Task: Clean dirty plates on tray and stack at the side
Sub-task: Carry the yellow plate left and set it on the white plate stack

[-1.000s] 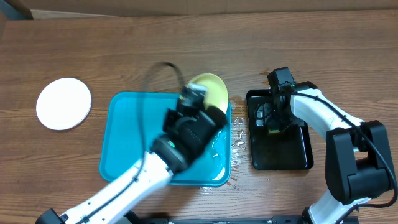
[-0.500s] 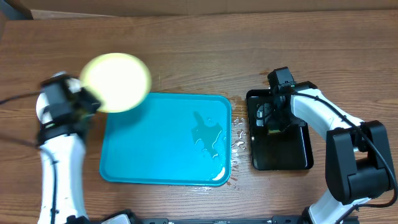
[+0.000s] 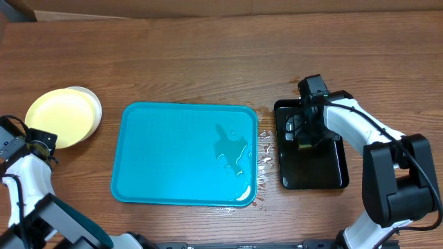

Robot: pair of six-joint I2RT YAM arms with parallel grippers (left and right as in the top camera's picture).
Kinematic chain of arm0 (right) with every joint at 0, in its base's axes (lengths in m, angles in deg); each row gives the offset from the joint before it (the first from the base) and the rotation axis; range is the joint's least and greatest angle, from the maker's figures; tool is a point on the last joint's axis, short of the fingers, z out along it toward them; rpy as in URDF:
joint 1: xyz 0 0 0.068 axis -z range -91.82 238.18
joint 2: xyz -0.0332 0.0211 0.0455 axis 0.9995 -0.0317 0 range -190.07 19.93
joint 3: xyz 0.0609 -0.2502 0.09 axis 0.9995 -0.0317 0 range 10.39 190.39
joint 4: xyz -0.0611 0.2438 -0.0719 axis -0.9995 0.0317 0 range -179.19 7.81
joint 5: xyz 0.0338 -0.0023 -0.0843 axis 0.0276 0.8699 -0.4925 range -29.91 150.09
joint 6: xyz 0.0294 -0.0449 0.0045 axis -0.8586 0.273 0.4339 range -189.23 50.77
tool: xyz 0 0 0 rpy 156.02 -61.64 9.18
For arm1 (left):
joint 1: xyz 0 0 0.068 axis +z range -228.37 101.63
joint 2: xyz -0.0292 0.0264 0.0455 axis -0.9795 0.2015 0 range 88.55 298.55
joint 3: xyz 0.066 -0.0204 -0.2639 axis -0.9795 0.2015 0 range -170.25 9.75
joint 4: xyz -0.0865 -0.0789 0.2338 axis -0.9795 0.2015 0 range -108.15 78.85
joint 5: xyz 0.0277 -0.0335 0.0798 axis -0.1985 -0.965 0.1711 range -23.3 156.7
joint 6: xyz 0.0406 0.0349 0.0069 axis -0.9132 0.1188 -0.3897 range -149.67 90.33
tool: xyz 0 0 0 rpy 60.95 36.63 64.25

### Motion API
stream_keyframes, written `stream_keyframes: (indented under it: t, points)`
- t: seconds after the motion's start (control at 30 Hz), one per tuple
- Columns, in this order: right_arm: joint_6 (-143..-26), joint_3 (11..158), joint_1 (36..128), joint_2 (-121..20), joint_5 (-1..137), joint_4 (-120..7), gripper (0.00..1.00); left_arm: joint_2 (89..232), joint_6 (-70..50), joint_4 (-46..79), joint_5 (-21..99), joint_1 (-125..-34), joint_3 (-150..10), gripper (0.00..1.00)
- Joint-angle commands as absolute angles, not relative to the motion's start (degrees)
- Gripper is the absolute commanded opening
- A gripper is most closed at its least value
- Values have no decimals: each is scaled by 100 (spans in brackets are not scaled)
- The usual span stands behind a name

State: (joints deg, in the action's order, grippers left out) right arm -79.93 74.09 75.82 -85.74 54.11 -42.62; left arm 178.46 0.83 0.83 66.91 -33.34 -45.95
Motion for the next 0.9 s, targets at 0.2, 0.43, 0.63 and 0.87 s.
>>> stream_keyframes:
  t: [0.2, 0.43, 0.63, 0.87]
  points:
    - [-8015, 7368, 7604, -8595, 5370, -4266, 100, 18097, -136, -559, 6669, -3308, -4742, 4]
    - [-8015, 7368, 7604, -8595, 5370, -4266, 100, 18244, -140, -669, 6551, -3419, -4742, 27]
    - [-8015, 7368, 7604, -8595, 5370, -4266, 100, 18281, -525, -957, 5213, -3482, -4755, 81]
    - [-8015, 7368, 7604, -8595, 5370, -4266, 100, 18058, -523, -778, 3615, -4040, -4827, 94]
